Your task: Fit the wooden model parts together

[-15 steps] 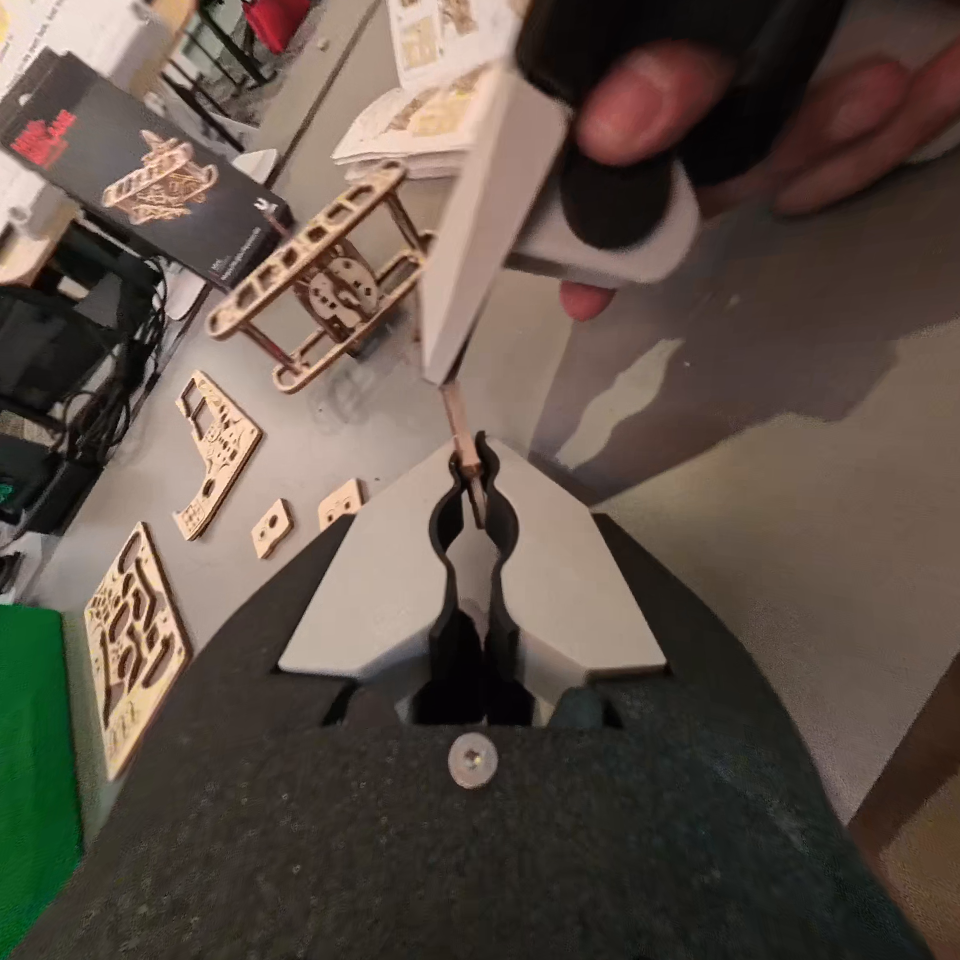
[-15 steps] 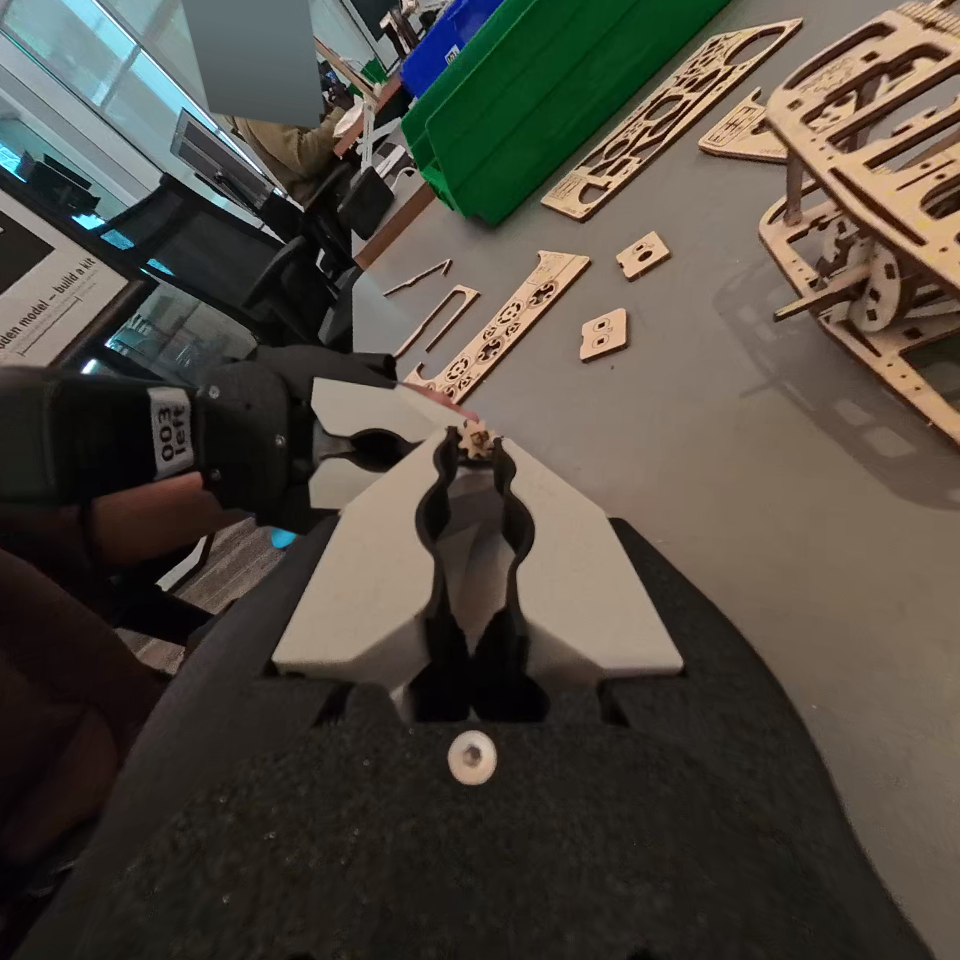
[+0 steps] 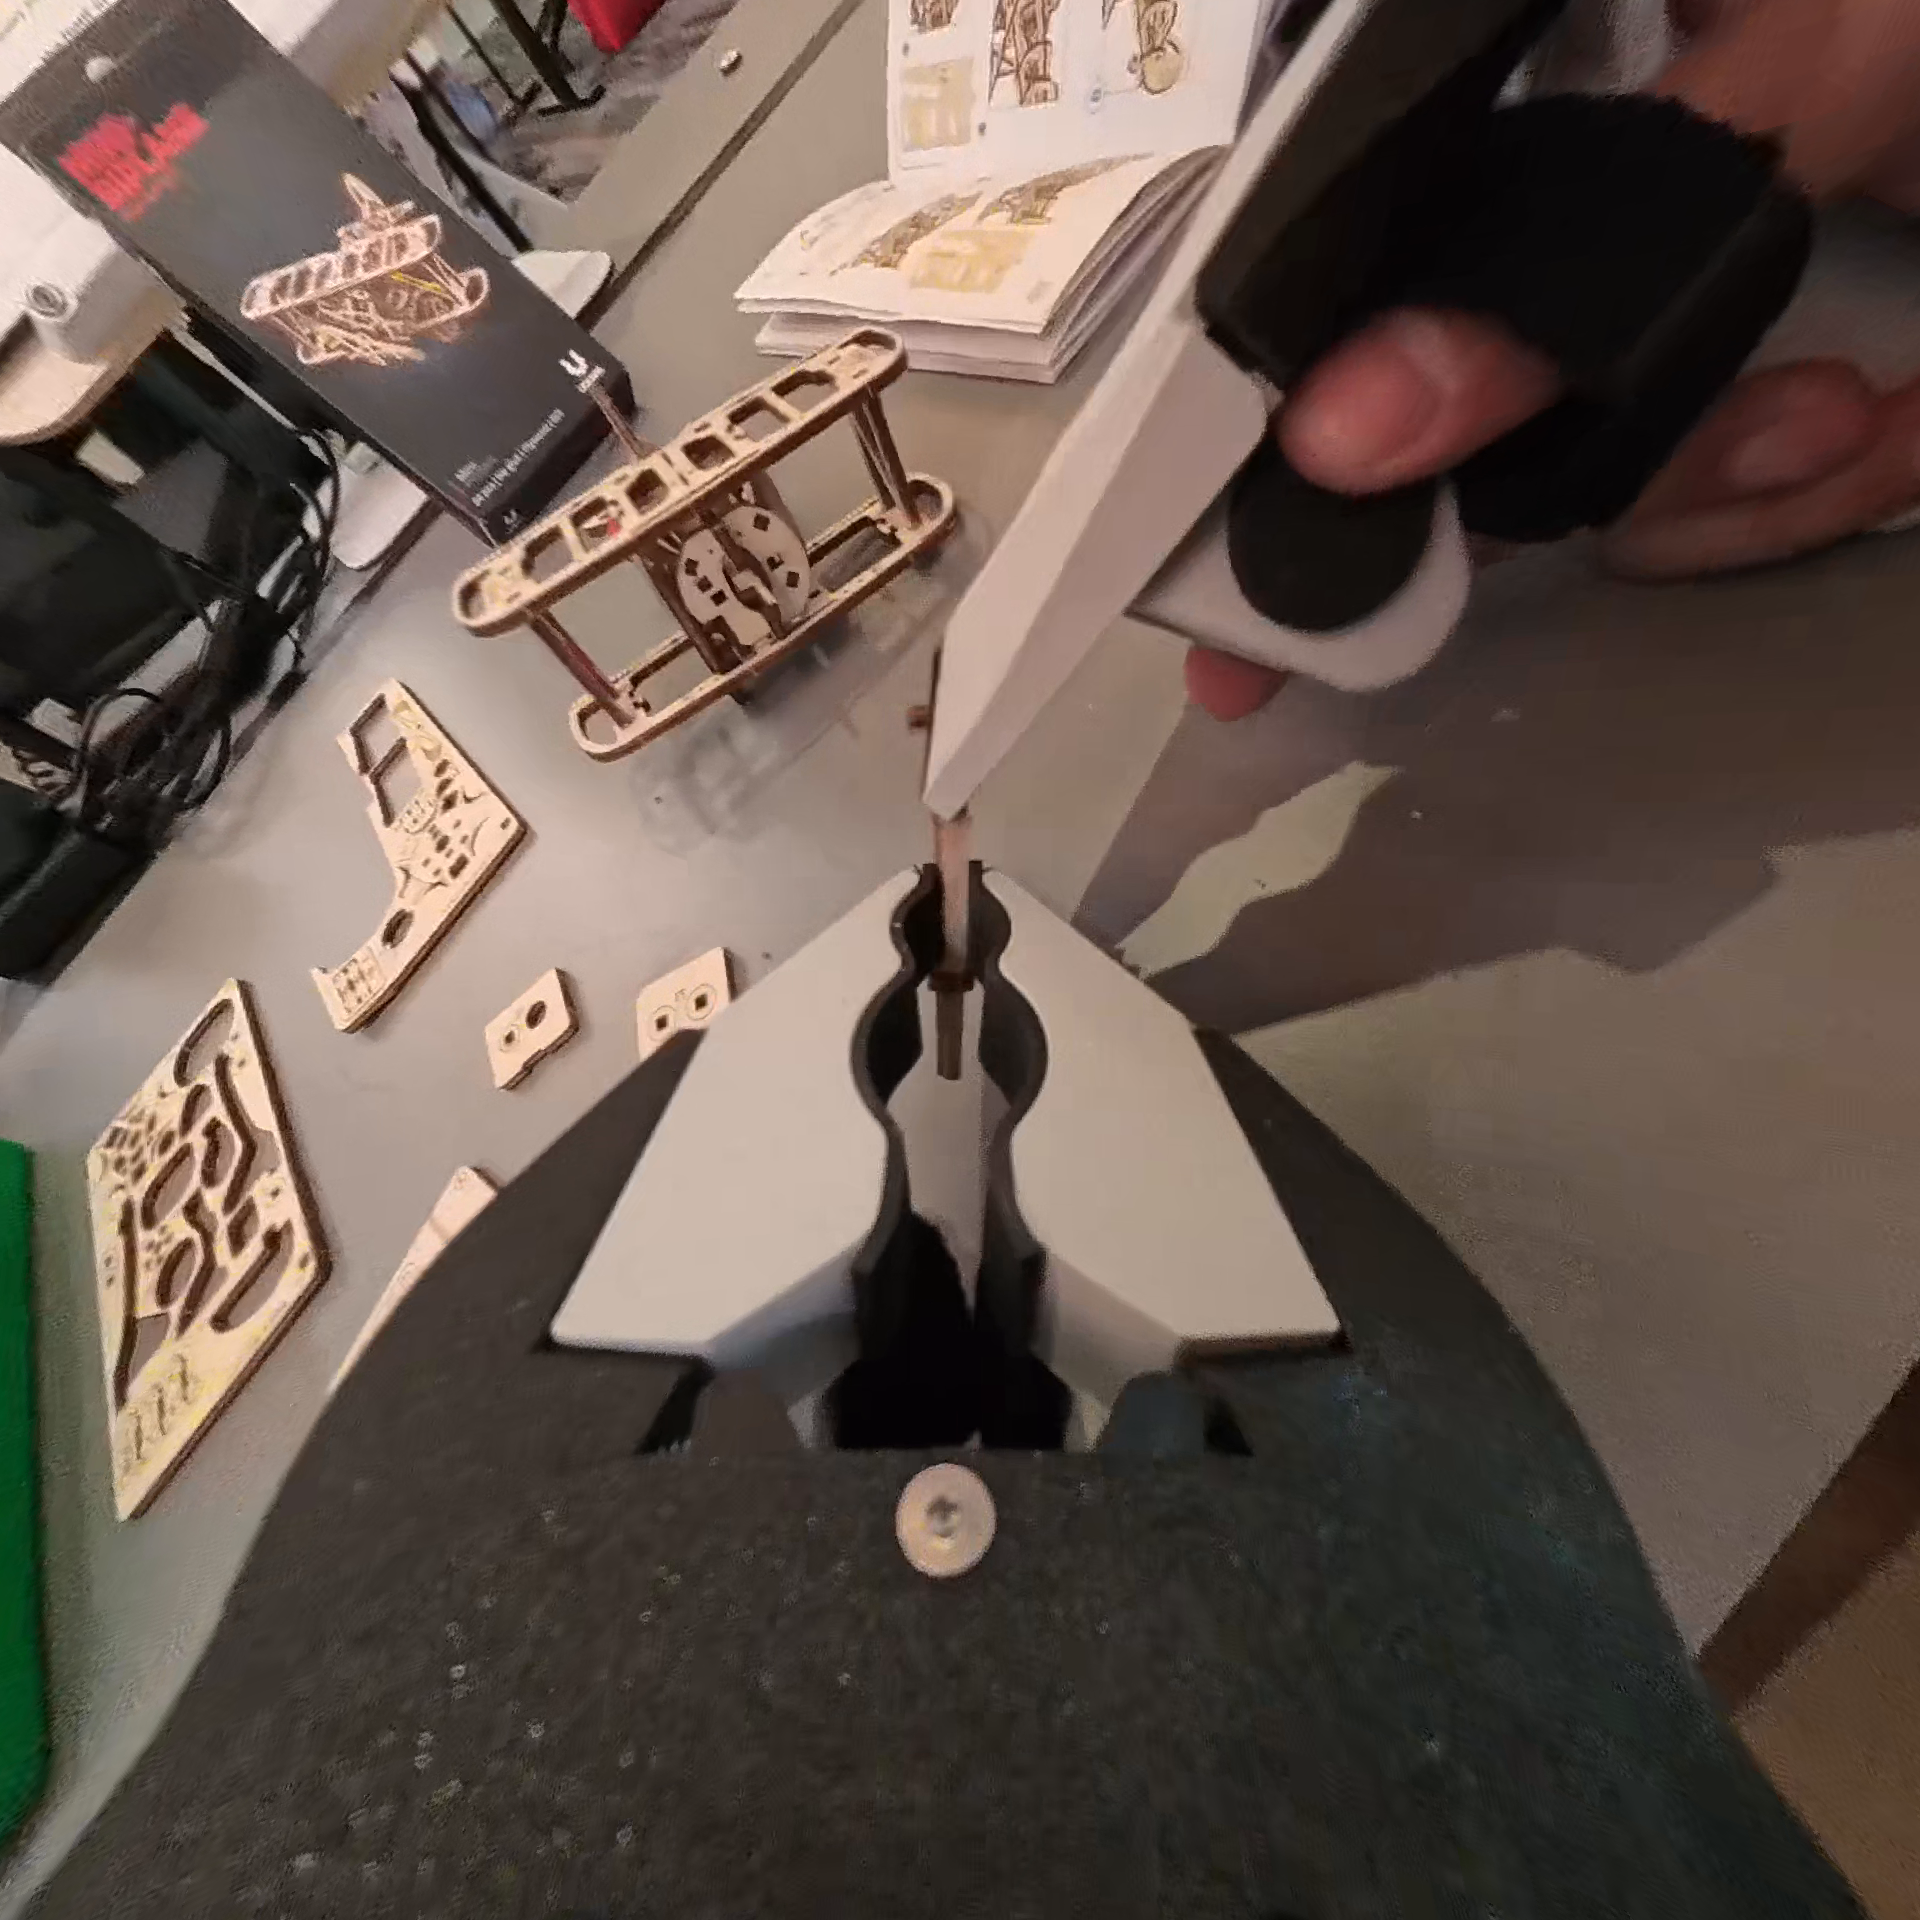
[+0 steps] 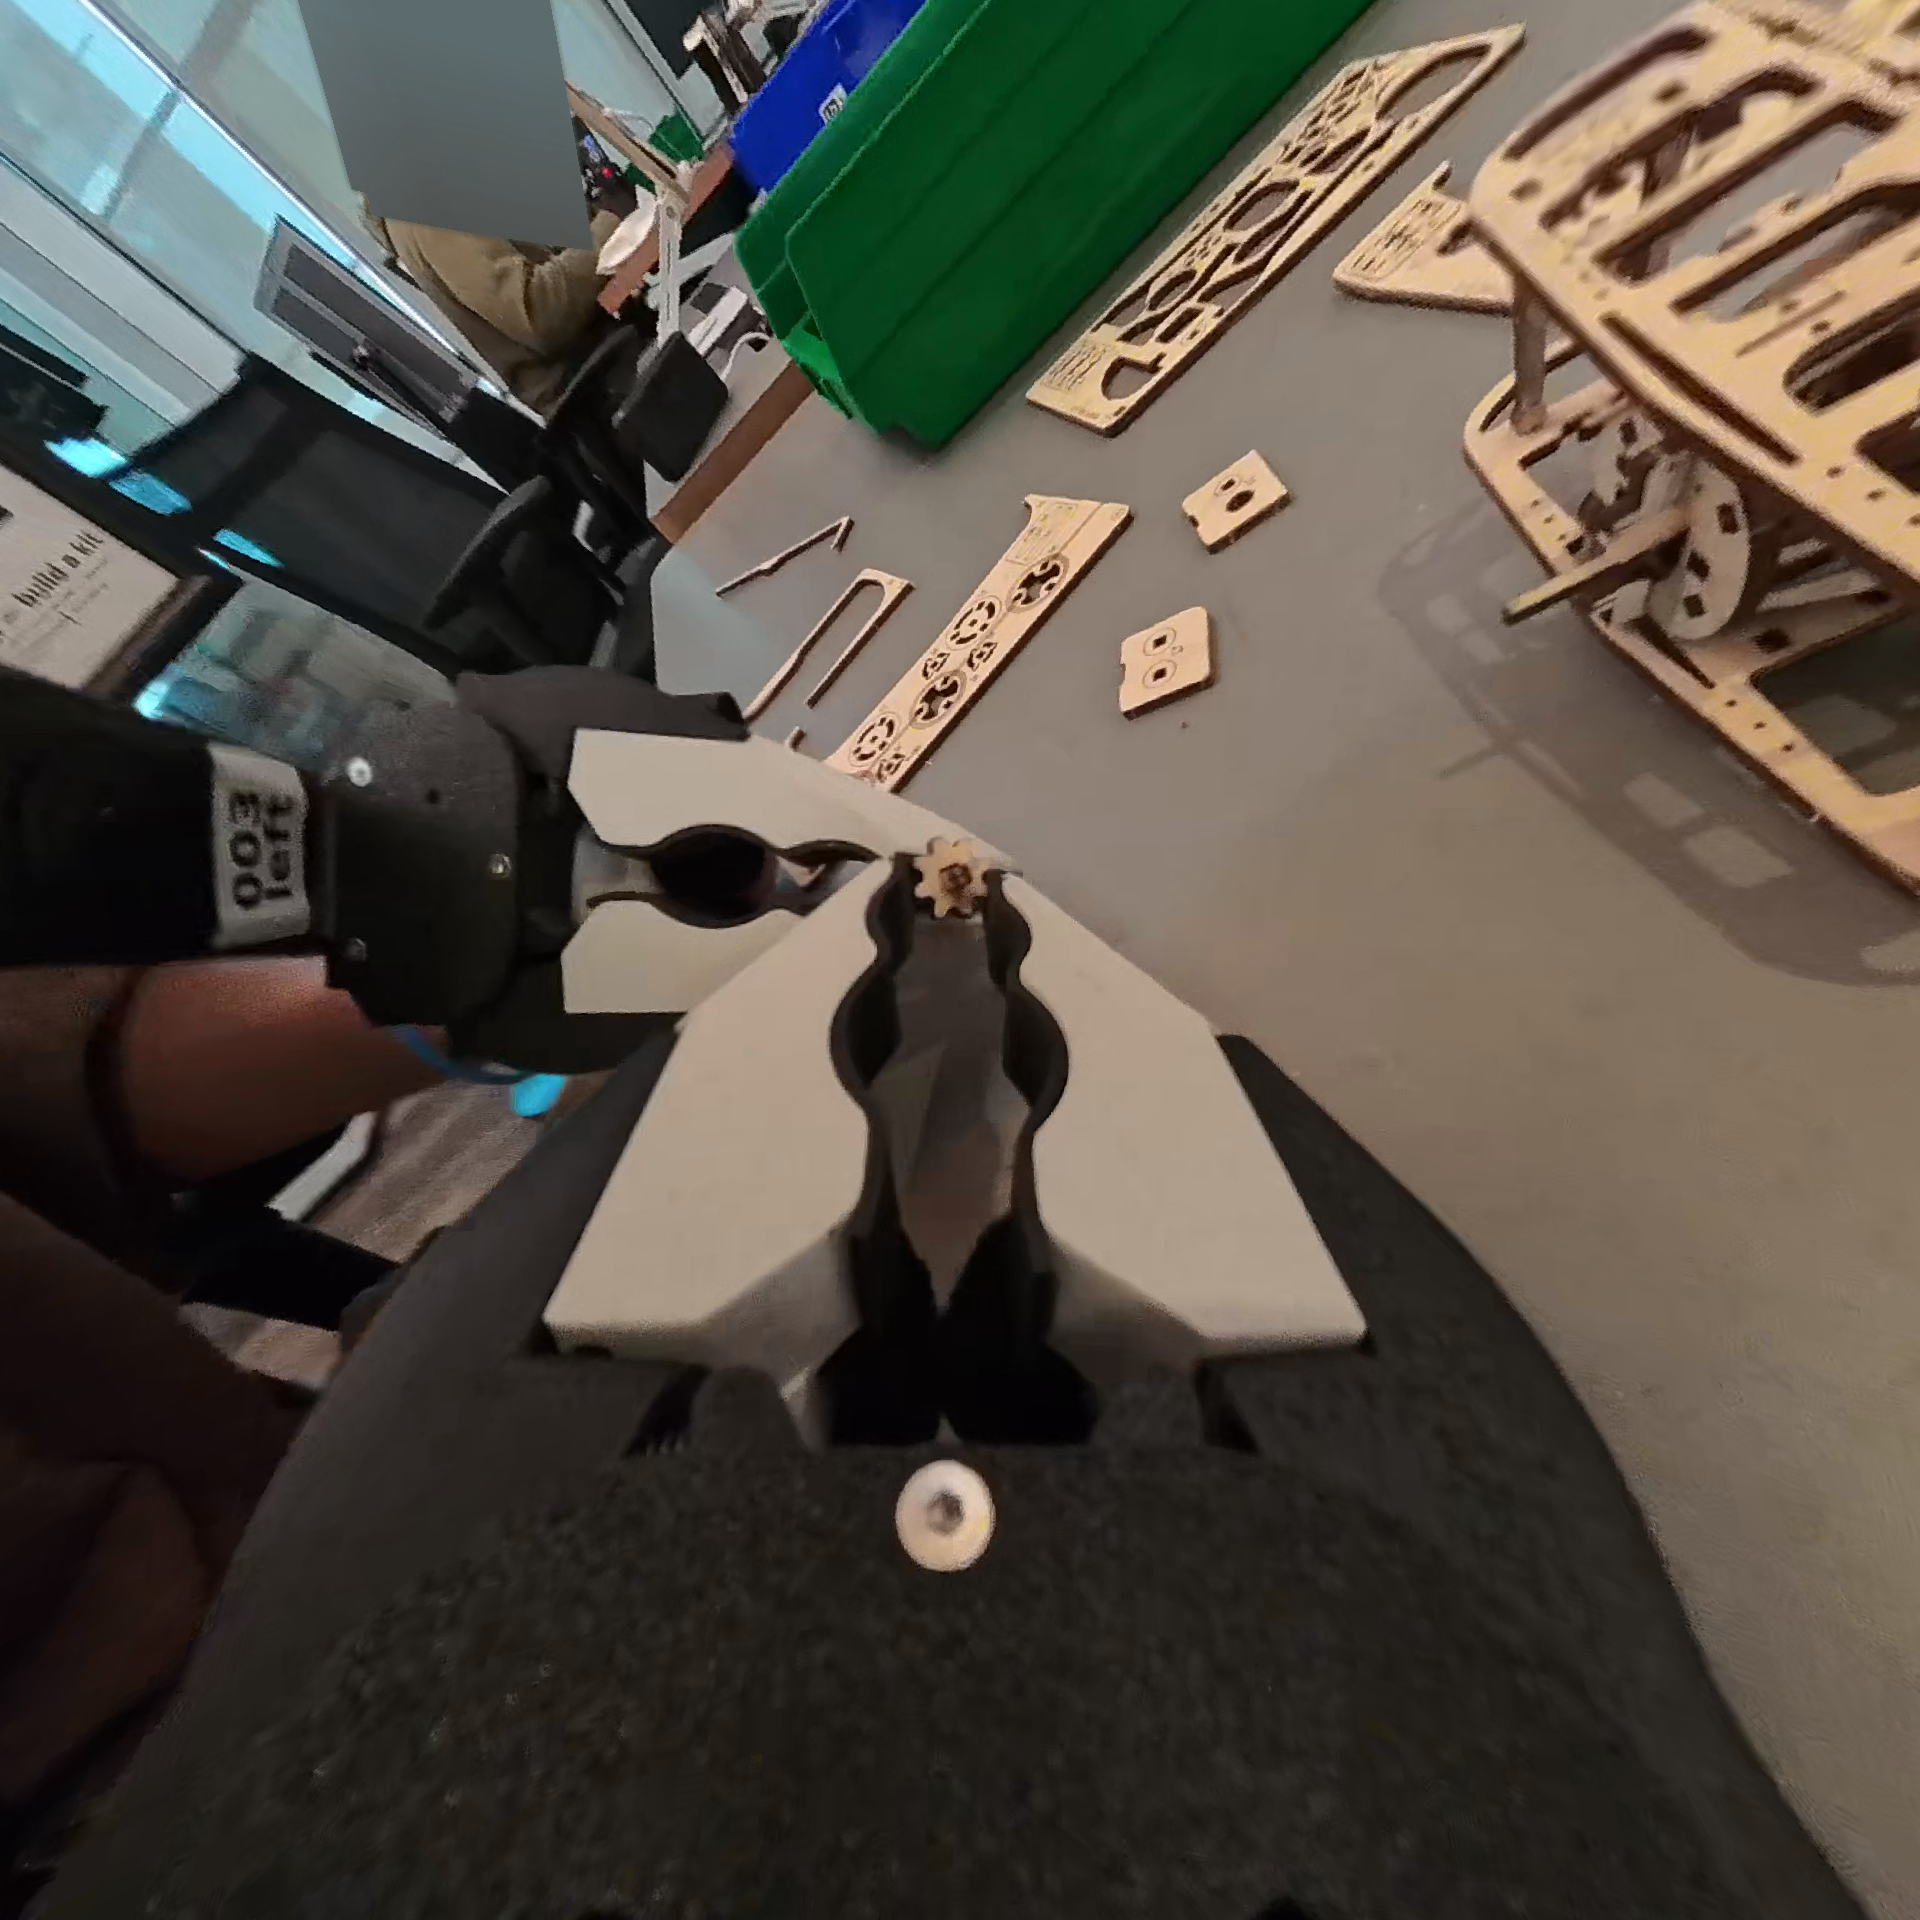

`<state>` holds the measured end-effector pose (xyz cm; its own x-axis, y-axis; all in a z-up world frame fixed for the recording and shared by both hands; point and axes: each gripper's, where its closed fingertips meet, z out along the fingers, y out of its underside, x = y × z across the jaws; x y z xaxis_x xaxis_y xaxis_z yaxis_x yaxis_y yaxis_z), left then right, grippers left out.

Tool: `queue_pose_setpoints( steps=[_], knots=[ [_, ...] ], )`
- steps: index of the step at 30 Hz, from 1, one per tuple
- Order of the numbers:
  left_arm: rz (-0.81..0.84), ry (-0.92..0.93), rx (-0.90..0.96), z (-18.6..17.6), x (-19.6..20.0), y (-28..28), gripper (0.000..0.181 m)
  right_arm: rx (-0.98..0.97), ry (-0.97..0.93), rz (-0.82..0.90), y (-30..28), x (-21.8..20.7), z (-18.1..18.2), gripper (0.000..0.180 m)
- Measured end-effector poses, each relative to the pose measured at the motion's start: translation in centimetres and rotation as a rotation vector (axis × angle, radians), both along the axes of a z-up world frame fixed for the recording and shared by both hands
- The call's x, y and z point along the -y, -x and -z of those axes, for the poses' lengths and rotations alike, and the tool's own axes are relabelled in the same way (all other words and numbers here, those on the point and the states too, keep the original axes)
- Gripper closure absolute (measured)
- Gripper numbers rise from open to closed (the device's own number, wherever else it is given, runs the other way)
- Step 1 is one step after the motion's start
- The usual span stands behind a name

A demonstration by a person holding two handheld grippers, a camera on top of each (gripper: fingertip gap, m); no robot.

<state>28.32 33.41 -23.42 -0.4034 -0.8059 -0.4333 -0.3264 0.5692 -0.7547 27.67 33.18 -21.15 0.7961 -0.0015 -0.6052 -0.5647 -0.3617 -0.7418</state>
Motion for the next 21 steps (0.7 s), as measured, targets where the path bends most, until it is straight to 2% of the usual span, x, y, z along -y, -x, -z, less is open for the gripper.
queue_pose_setpoints(
  steps=[3,14,18,21],
  knots=[
    [-0.007,-0.079,0.025,0.2,-0.1,-0.1,0.180,-0.076,0.017,-0.019,0.1,0.1,0.3,0.168],
    [-0.030,-0.097,0.025,0.4,-0.4,-0.4,0.180,-0.059,0.021,0.003,-0.3,-0.2,0.4,0.168],
    [-0.030,-0.122,0.039,0.4,-0.3,-0.6,0.179,-0.016,-0.091,0.070,-1.8,0.6,-1.3,0.159],
    [-0.031,-0.138,0.068,0.1,-0.3,-0.6,0.179,0.045,-0.160,0.116,-3.1,2.1,-2.4,0.164]
  ],
)
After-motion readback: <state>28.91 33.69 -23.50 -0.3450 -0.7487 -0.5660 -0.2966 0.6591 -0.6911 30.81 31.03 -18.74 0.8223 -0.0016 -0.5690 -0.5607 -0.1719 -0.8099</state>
